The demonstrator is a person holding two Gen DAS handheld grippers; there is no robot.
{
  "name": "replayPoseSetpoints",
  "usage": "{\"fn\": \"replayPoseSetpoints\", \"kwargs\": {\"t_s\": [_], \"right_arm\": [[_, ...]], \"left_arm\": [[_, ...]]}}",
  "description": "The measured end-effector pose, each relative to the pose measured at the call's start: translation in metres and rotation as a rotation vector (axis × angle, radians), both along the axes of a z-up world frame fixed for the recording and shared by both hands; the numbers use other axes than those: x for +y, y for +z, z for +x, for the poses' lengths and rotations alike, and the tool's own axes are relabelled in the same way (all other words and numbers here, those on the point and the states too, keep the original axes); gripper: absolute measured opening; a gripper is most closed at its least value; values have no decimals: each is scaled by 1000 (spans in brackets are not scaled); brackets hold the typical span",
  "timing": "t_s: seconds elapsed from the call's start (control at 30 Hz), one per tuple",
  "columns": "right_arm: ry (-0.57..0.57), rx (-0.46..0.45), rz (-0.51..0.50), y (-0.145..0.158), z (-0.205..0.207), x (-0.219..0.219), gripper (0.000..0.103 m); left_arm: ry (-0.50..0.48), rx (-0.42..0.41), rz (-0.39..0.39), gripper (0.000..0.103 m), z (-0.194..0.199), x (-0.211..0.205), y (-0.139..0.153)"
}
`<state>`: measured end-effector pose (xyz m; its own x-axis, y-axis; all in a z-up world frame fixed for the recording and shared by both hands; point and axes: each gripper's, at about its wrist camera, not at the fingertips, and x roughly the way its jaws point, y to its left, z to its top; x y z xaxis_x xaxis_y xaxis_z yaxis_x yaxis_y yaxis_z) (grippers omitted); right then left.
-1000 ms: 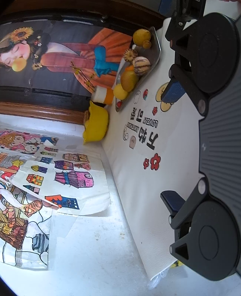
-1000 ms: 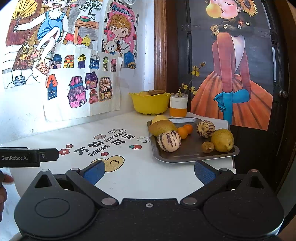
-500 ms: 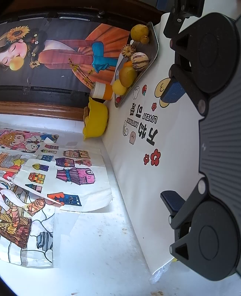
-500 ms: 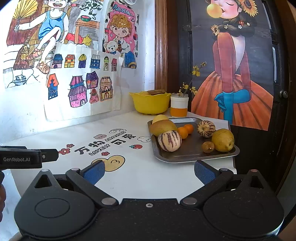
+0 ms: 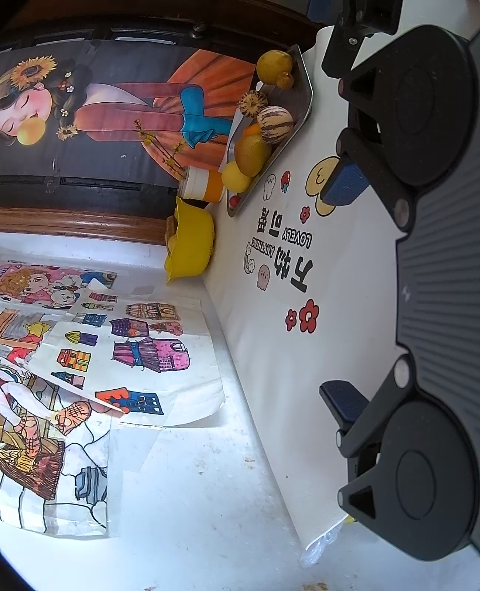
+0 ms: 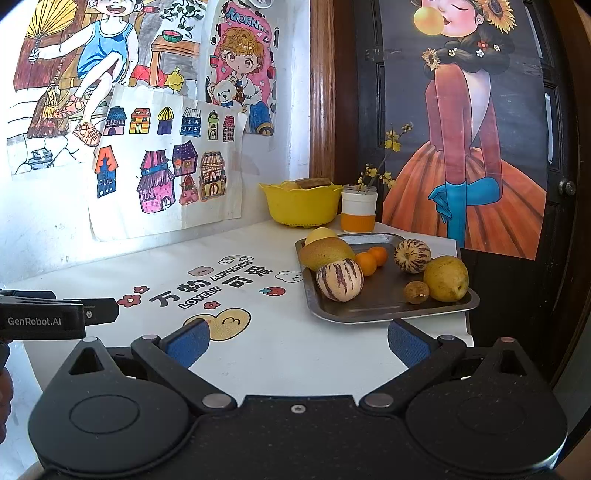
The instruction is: Organize fruits
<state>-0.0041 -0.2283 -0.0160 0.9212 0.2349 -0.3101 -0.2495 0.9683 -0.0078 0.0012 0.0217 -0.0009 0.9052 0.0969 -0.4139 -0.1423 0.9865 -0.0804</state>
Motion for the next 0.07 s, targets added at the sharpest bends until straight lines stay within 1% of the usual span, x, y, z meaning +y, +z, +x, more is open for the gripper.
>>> {"fn": "replayPoseSetpoints", "kwargs": {"t_s": [0.07], "right_arm": [[0, 0, 0, 0, 0, 0, 102]], "left_arm": [[0, 0, 0, 103, 0, 0, 0]]}}
